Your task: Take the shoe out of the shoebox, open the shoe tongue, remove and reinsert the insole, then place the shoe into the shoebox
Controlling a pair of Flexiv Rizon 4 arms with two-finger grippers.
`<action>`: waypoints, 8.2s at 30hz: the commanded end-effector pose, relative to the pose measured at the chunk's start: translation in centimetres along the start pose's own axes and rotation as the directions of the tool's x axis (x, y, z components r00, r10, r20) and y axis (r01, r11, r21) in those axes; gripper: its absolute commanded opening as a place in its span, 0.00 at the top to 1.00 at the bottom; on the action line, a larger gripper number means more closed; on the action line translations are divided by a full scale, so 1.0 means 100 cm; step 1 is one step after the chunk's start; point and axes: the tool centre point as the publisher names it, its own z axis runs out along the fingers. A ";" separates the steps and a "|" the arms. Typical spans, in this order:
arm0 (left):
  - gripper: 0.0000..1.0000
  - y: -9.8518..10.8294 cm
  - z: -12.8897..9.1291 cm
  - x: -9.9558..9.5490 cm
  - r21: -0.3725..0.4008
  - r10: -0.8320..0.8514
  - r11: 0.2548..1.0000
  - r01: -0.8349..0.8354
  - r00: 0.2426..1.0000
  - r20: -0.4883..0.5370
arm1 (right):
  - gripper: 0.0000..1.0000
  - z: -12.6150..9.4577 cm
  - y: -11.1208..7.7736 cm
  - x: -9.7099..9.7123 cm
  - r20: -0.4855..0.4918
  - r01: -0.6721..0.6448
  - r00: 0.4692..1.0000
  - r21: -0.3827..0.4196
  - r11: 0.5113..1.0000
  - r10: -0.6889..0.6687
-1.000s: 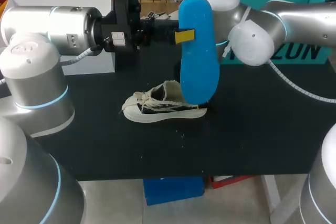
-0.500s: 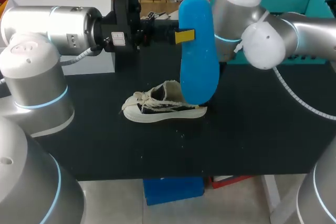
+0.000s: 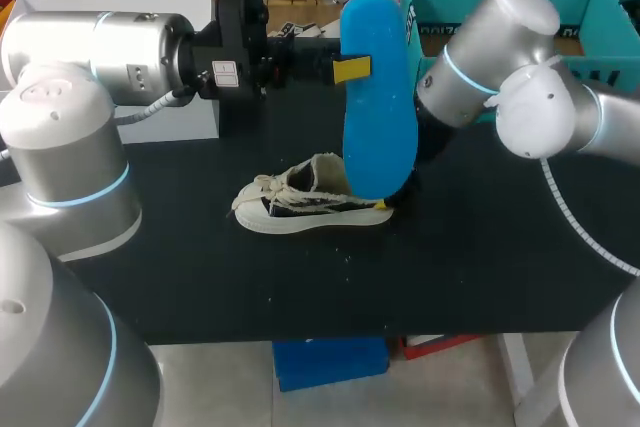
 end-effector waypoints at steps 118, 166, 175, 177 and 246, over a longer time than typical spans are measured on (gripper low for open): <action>1.00 0.001 0.002 0.000 0.002 0.002 1.000 -0.002 1.000 0.004 | 0.00 0.009 0.066 -0.039 -0.017 0.127 0.991 0.483 0.866 -0.136; 1.00 0.001 0.002 0.000 0.002 0.002 1.000 -0.002 1.000 0.004 | 1.00 -0.022 0.061 -0.061 0.166 -0.183 0.980 0.550 0.815 0.109; 1.00 0.001 0.002 0.000 0.002 0.002 1.000 -0.002 1.000 0.004 | 1.00 -0.050 0.051 -0.077 0.459 -0.678 0.735 0.483 0.554 0.499; 1.00 0.001 0.002 0.000 0.002 0.002 1.000 -0.002 1.000 0.004 | 1.00 -0.055 0.050 -0.078 0.513 -0.770 0.638 0.432 0.469 0.575; 1.00 0.001 0.002 0.000 0.002 0.002 1.000 -0.002 1.000 0.004 | 0.00 -0.056 0.025 -0.023 0.299 -0.993 -0.079 -0.112 -0.047 0.951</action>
